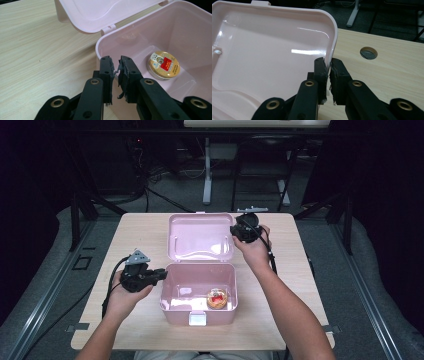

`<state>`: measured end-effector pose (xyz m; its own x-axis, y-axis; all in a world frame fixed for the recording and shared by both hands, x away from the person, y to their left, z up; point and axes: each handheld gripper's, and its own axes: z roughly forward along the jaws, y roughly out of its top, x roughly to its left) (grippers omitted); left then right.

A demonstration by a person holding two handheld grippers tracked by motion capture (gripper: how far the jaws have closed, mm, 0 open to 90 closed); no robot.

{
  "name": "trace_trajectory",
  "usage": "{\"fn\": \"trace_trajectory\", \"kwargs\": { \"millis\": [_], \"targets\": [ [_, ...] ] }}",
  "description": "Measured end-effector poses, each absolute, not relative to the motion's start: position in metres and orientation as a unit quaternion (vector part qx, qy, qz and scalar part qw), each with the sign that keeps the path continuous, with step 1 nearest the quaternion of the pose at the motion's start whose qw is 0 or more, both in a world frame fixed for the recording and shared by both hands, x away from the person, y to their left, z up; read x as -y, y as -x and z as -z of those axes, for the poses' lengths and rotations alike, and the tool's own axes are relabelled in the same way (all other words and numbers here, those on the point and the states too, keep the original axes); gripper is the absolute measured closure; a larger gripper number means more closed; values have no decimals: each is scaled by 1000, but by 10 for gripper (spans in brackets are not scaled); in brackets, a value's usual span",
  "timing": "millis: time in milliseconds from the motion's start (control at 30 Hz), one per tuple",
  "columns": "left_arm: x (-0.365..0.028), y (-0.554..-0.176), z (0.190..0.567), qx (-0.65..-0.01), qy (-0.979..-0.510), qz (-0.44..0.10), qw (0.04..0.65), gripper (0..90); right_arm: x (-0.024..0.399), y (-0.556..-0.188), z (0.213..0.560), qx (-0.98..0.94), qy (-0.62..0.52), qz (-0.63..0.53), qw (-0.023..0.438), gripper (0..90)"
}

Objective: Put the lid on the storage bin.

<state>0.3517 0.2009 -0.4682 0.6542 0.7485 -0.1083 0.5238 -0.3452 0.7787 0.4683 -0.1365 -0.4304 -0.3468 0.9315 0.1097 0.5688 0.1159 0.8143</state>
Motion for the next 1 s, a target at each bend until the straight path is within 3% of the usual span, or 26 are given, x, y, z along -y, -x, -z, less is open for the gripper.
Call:
{"fn": "trace_trajectory", "kwargs": {
  "millis": [1000],
  "targets": [
    [-199,-351,468,-396,-807,-139,416,805,145,-413,415,-686,-477,-474,278,863]
  ]
}}
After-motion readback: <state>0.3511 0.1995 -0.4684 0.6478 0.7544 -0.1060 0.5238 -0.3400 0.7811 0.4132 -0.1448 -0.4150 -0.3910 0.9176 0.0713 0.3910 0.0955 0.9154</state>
